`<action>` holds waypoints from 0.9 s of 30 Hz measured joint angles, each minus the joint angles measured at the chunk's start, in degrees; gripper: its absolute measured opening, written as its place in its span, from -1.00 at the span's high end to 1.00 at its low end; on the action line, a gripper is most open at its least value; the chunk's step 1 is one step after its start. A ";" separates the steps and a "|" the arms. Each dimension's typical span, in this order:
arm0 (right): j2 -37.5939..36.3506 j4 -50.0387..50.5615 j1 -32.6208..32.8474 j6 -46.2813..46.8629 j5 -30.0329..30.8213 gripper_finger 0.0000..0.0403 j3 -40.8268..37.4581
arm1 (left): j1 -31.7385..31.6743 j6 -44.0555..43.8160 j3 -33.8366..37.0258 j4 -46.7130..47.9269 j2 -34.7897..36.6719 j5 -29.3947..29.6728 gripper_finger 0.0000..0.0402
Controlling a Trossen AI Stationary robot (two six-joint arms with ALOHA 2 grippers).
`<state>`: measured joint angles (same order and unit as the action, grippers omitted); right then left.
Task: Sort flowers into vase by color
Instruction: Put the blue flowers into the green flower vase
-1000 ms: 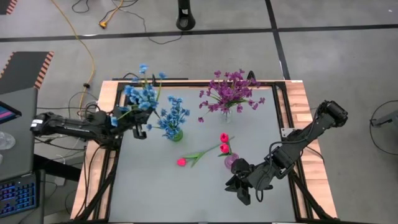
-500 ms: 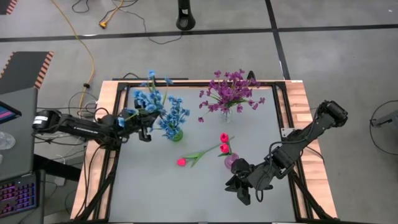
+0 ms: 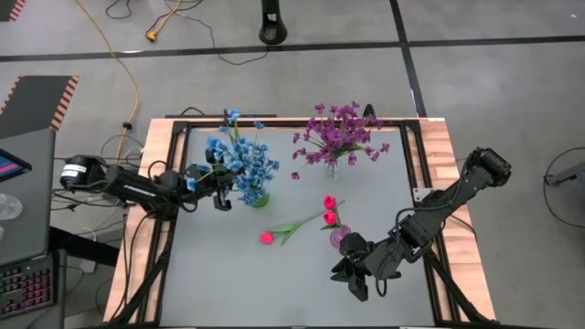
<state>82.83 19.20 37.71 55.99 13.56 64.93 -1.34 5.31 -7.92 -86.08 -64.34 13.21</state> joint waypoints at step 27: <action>0.00 -1.19 0.00 -0.02 0.00 0.33 -0.01 | 0.00 2.46 -0.22 -1.99 -8.82 0.55 0.98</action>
<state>82.83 18.01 37.71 55.96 13.56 64.93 -1.34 7.77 -8.14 -88.07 -73.17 13.76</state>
